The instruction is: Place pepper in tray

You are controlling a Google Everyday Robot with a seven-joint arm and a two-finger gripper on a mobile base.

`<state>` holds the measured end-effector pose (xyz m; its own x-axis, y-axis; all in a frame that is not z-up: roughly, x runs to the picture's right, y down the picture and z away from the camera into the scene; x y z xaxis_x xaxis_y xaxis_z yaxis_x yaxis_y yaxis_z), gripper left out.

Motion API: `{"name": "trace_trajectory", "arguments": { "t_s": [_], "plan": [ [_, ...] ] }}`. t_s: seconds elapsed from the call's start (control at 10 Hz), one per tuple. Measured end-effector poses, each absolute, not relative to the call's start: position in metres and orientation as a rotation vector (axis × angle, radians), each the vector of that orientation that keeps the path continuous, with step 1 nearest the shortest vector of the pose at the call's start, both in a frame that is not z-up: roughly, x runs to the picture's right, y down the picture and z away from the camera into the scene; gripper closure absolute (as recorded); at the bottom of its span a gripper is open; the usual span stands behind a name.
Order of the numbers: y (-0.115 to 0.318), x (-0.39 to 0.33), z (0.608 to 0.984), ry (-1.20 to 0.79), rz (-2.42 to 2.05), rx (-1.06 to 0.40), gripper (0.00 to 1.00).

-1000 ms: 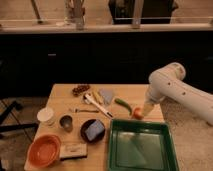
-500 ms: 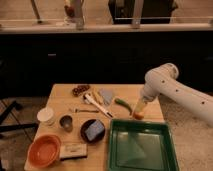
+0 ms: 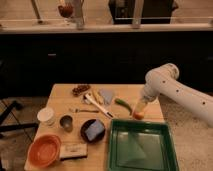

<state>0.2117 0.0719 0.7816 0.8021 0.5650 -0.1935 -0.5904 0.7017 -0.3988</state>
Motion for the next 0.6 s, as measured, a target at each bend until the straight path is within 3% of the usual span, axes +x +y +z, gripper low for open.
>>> {"name": "trace_trajectory", "arguments": {
  "t_s": [0.6],
  "plan": [
    [0.075, 0.190, 0.832, -0.056, 0.915, -0.433, 0.20]
  ]
}}
